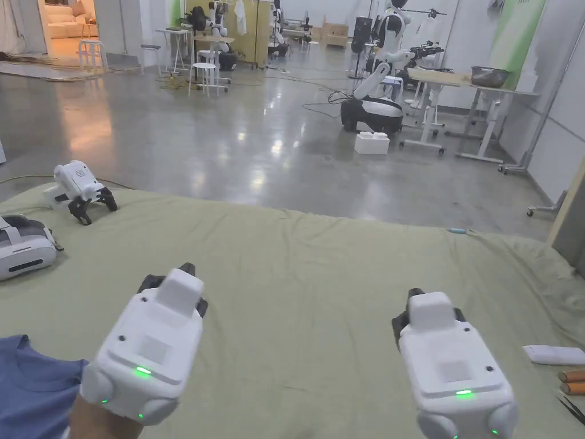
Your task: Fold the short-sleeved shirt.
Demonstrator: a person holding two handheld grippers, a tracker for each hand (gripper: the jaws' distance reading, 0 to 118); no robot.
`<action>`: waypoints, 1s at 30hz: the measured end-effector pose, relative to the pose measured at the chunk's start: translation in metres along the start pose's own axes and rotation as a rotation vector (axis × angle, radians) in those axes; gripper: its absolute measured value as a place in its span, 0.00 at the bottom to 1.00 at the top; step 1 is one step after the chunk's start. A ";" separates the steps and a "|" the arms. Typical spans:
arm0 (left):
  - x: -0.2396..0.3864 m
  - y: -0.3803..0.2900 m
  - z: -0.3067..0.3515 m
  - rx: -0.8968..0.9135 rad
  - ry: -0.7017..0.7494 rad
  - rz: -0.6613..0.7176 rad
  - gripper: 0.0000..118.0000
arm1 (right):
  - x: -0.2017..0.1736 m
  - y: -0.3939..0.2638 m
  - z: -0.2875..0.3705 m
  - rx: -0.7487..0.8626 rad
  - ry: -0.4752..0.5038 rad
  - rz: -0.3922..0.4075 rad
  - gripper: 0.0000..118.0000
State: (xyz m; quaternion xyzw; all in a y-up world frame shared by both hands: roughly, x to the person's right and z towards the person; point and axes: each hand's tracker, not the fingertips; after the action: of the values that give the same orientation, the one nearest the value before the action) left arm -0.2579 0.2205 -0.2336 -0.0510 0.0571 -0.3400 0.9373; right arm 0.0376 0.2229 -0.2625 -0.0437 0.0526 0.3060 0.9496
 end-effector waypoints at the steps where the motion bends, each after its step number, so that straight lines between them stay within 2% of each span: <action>1: 0.006 -0.001 0.000 0.004 0.026 -0.153 0.00 | -0.007 -0.002 0.001 0.023 -0.010 0.172 0.00; 3: 0.017 -0.012 -0.004 0.031 0.068 -0.469 0.00 | -0.027 -0.005 0.004 0.042 -0.070 0.559 0.00; 4: 0.019 -0.020 -0.010 0.039 0.074 -0.572 0.00 | -0.032 -0.011 0.005 0.057 -0.104 0.702 0.00; 5: 0.020 -0.024 -0.011 0.044 0.072 -0.633 0.00 | -0.037 -0.017 0.006 0.071 -0.124 0.828 0.00; 6: 0.020 -0.026 -0.011 0.041 0.062 -0.646 0.00 | -0.034 -0.018 0.008 0.086 -0.093 0.819 0.00; 8: 0.015 -0.029 -0.010 0.033 0.050 -0.580 0.00 | -0.025 -0.012 0.015 0.063 -0.052 0.662 0.00; 10: 0.010 -0.025 -0.011 -0.012 0.039 -0.347 0.00 | -0.022 -0.006 0.018 0.020 -0.076 0.482 0.00; 11: 0.005 -0.022 -0.011 -0.040 0.029 -0.176 0.00 | -0.018 -0.002 0.021 0.010 -0.077 0.366 0.00; 14: -0.016 -0.020 -0.010 -0.087 -0.016 0.341 0.00 | -0.007 0.007 0.028 -0.029 -0.048 -0.078 0.00; 16: -0.025 -0.026 -0.010 -0.081 -0.036 0.605 0.00 | 0.007 0.001 0.020 -0.057 -0.036 -0.363 0.00; 18: -0.029 -0.032 -0.007 -0.047 -0.038 0.794 0.00 | 0.009 -0.010 0.016 -0.083 -0.049 -0.593 0.00; 20: -0.028 -0.033 -0.002 -0.023 -0.018 0.862 0.00 | 0.010 -0.024 0.008 -0.102 -0.058 -0.725 0.00; 22: -0.028 -0.034 0.001 -0.006 -0.006 0.857 0.00 | 0.012 -0.027 0.006 -0.120 -0.044 -0.757 0.00; 24: -0.030 -0.037 0.001 0.005 -0.021 0.866 0.00 | 0.004 -0.029 0.008 -0.118 -0.044 -0.735 0.00; 27: -0.039 -0.041 0.002 -0.003 -0.017 0.828 0.00 | -0.001 -0.023 0.010 -0.105 -0.048 -0.660 0.00; 30: -0.054 -0.055 0.001 -0.071 -0.041 0.780 0.00 | -0.002 -0.019 0.008 -0.104 -0.035 -0.662 0.00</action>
State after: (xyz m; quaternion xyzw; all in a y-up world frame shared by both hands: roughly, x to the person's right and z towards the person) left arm -0.3340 0.2135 -0.2216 -0.0649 0.0652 0.0449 0.9947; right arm 0.0480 0.2074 -0.2536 -0.1015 0.0035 -0.0161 0.9947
